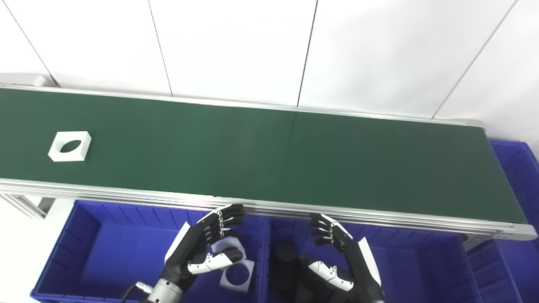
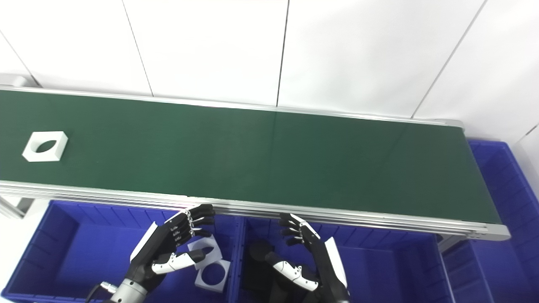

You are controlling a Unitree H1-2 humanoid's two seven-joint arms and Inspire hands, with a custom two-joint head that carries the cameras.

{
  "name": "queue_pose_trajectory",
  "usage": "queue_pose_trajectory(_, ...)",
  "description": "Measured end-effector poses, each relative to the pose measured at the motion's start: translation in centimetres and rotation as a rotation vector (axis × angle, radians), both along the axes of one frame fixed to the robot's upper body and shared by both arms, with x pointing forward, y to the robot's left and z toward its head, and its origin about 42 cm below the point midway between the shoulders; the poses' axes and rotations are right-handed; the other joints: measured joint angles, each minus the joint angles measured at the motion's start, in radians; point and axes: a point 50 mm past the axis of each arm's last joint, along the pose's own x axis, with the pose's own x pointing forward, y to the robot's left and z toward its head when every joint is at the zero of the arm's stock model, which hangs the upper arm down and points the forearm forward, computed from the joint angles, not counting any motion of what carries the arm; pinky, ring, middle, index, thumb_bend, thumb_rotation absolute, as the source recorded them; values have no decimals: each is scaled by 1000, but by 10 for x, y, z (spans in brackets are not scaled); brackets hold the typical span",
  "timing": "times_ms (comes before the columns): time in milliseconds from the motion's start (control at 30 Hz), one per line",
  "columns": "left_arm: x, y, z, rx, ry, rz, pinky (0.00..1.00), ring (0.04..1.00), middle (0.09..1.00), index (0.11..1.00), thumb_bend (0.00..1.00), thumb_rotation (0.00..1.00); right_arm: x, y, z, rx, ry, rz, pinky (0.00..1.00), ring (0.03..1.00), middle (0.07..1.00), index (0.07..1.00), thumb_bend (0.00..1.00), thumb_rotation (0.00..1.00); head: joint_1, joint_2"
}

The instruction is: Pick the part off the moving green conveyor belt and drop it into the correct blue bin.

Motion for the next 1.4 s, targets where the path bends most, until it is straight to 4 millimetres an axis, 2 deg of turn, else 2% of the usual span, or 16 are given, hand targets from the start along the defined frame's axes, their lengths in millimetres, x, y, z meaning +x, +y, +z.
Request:
queue_pose_trajectory(400, 1, 4, 0, 10, -2, -4, 685, 782, 818, 818, 844, 457, 0, 2, 0, 5, 0, 0, 632, 720, 776, 812, 563, 490, -3, -5)
queue_pose_trajectory(500, 2, 5, 0, 11, -3, -5, 684, 780, 816, 814, 854, 455, 1, 4, 0, 9, -1, 0, 630, 719, 777, 811, 572, 515, 6, -12)
queue_pose_trajectory(533, 2, 5, 0, 11, -1, -4, 686, 779, 815, 813, 854, 450, 1, 4, 0, 10, -1, 0, 629, 719, 777, 812, 573, 521, 6, -12)
queue_pose_trajectory(600, 3, 5, -2, 1, 7, -3, 667, 760, 799, 805, 845, 420, 2, 5, -1, 6, 0, 2, 624, 717, 777, 811, 571, 529, 55, -34)
queue_pose_trajectory(667, 3, 6, -5, -10, 17, -3, 648, 740, 780, 794, 833, 379, 3, 6, -3, 0, 2, -2, 625, 717, 777, 813, 565, 525, 55, -34)
queue_pose_trajectory(700, 3, 7, -6, -14, 21, -4, 640, 731, 771, 788, 823, 353, 3, 6, -5, -2, 7, -3, 626, 717, 776, 813, 563, 522, 121, -64)
queue_pose_trajectory(833, 3, 10, -6, -18, 5, 0, 627, 708, 741, 758, 797, 208, 3, 8, -9, 2, 9, -5, 618, 711, 774, 819, 538, 527, 187, -100)
queue_pose_trajectory(900, 3, 11, -6, -6, 0, 3, 629, 703, 739, 744, 799, 155, 4, 10, -11, 2, 12, 0, 623, 711, 780, 827, 504, 528, 260, -149)
queue_pose_trajectory(933, 2, 12, -5, 4, -3, 9, 629, 703, 739, 743, 799, 152, 4, 11, -11, 4, 13, 4, 624, 711, 780, 828, 502, 528, 261, -149)
queue_pose_trajectory(1000, 0, 14, -3, 29, -12, 21, 624, 694, 744, 731, 801, 143, 5, 12, -13, 11, 14, 0, 626, 710, 776, 831, 484, 530, 302, -185)
queue_pose_trajectory(1067, -4, 18, 2, 66, -31, 36, 616, 685, 738, 719, 804, 125, 6, 13, -17, 16, 27, -3, 629, 711, 771, 832, 472, 528, 304, -189)
queue_pose_trajectory(1133, -6, 23, 9, 90, -54, 47, 608, 676, 722, 709, 810, 106, 5, 13, -19, 20, 35, -4, 624, 706, 768, 833, 455, 523, 324, -213)
queue_pose_trajectory(1200, -8, 30, 14, 103, -71, 56, 592, 664, 706, 699, 821, 95, 6, 13, -20, 17, 37, 0, 619, 701, 765, 835, 439, 505, 325, -215)
queue_pose_trajectory(1267, -7, 35, 19, 112, -86, 64, 577, 650, 692, 689, 833, 85, 8, 13, -23, 15, 42, -4, 615, 697, 764, 837, 437, 496, 337, -235)
queue_pose_trajectory(1333, -6, 36, 24, 114, -102, 68, 571, 643, 685, 681, 851, 92, 8, 13, -23, 17, 42, -8, 615, 697, 765, 840, 424, 477, 337, -235)
queue_pose_trajectory(1400, -6, 36, 27, 114, -111, 68, 567, 637, 679, 676, 862, 89, 8, 14, -23, 22, 45, -7, 615, 697, 766, 841, 415, 460, 354, -251)
